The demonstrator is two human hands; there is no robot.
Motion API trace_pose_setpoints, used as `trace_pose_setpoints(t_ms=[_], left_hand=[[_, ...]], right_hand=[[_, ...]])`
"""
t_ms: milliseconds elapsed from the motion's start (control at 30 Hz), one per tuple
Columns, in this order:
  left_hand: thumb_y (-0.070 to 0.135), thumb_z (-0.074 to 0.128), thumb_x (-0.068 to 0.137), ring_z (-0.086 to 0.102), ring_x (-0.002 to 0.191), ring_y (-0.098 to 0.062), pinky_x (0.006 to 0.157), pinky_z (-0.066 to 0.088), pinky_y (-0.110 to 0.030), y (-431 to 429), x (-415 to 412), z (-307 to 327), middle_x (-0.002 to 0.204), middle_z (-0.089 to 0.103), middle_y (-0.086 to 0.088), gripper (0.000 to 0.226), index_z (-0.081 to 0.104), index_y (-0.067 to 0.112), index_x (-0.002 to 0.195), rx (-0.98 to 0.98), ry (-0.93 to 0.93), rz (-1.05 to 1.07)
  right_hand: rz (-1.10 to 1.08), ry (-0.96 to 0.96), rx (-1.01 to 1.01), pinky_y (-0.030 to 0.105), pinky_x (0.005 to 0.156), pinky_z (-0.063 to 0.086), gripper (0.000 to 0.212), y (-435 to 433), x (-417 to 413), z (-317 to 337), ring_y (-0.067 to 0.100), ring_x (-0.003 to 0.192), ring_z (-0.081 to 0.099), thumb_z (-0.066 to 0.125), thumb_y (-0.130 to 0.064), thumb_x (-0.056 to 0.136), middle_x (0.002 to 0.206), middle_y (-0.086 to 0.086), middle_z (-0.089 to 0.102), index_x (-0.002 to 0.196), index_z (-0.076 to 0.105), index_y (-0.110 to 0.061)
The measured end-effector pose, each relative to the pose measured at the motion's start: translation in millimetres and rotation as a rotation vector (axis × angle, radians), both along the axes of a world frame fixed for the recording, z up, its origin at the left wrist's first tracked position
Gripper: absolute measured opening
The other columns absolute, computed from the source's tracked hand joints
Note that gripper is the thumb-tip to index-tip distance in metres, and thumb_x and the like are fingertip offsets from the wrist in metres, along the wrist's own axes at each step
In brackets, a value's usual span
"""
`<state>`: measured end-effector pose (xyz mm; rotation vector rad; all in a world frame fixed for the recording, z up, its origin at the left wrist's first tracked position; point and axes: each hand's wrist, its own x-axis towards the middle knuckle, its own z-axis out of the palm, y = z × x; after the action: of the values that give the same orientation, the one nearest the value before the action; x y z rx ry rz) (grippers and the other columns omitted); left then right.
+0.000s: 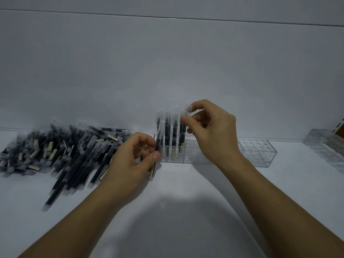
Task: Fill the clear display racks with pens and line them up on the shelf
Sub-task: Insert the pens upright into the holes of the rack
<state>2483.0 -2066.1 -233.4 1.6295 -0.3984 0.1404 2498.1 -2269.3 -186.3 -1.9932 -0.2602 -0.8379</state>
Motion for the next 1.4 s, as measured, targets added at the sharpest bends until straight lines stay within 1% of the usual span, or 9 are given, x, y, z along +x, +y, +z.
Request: trace_pose_setpoints(t_ms=[333,433,633,767,867,1033,1133,1267,1400], left_hand=[[-0.010,0.065,0.088,0.058,0.074,-0.011,0.069,0.051,-0.026,-1,-2,0,0.083,0.062,-0.002,0.025,0.063,0.013,0.096,-0.026,0.012,0.001],[-0.011,0.066,0.087,0.058,0.072,-0.007,0.067,0.051,-0.020,-2,-5,4,0.077,0.062,0.006,0.024,0.063,0.011,0.095,-0.023,-0.005,0.011],[-0.003,0.073,0.085,0.062,0.081,-0.018,0.069,0.055,-0.029,1,-10,8,0.083,0.064,0.001,0.034,0.066,0.030,0.091,0.098,-0.128,0.036],[0.004,0.075,0.084,0.064,0.083,-0.017,0.069,0.056,-0.039,1,-10,7,0.087,0.067,0.003,0.028,0.068,0.030,0.091,0.131,-0.165,0.037],[0.024,0.064,0.096,0.064,0.094,-0.009,0.079,0.051,-0.030,6,-5,4,0.096,0.067,0.013,0.006,0.068,0.027,0.101,0.323,-0.302,0.192],[0.031,0.051,0.094,0.051,0.117,-0.006,0.098,0.047,-0.037,11,0,-3,0.123,0.053,0.013,0.032,0.065,0.026,0.123,0.633,-0.401,0.254],[0.043,0.046,0.096,0.036,0.133,-0.001,0.112,0.034,-0.045,9,-5,-6,0.148,0.038,0.015,0.044,0.053,0.039,0.139,0.768,-0.385,0.178],[0.068,0.013,0.093,0.003,0.149,0.000,0.116,0.005,-0.036,6,-10,-10,0.164,-0.002,0.022,0.059,0.012,0.058,0.151,1.000,-0.300,0.047],[0.071,0.002,0.089,0.000,0.149,0.000,0.117,0.006,-0.040,6,-11,-8,0.164,-0.004,0.021,0.062,0.003,0.059,0.150,1.065,-0.284,0.067]], right_hand=[[-0.055,0.093,-0.111,0.013,0.062,0.049,0.025,-1,-10,-9,0.006,0.065,0.063,0.080,-0.029,0.089,0.068,-0.009,0.066,0.102,0.059,-0.025],[-0.075,0.063,-0.065,0.020,0.058,0.046,0.032,3,-21,-11,0.007,0.061,0.054,0.077,-0.034,0.091,0.071,-0.007,0.058,0.102,0.048,-0.024],[0.273,0.243,0.151,0.050,0.059,0.059,0.016,20,-29,-5,0.029,0.061,0.065,0.078,-0.031,0.089,0.073,0.004,0.069,0.097,0.069,-0.020],[0.376,0.307,0.177,0.026,0.053,0.051,0.001,21,-27,-10,0.017,0.056,0.065,0.073,-0.011,0.093,0.068,-0.001,0.068,0.092,0.073,-0.011],[0.355,0.290,0.255,0.024,0.054,0.051,0.006,9,-24,-1,0.018,0.062,0.069,0.066,-0.008,0.098,0.073,0.001,0.068,0.092,0.068,-0.010],[0.278,0.238,0.497,0.027,0.056,0.056,0.013,-19,-19,18,0.022,0.068,0.071,0.047,-0.019,0.109,0.084,0.009,0.076,0.102,0.053,-0.009],[0.168,0.185,0.544,0.027,0.055,0.055,0.015,-30,-15,18,0.021,0.064,0.070,0.042,-0.025,0.111,0.084,0.013,0.076,0.104,0.049,-0.014],[0.091,0.141,0.526,0.030,0.059,0.058,0.007,-37,-10,11,0.022,0.064,0.069,0.045,-0.022,0.110,0.088,0.018,0.074,0.109,0.046,-0.015],[0.062,0.086,0.381,0.036,0.068,0.062,0.012,-37,-6,7,0.025,0.073,0.073,0.049,-0.015,0.108,0.089,0.012,0.075,0.119,0.046,-0.019]])
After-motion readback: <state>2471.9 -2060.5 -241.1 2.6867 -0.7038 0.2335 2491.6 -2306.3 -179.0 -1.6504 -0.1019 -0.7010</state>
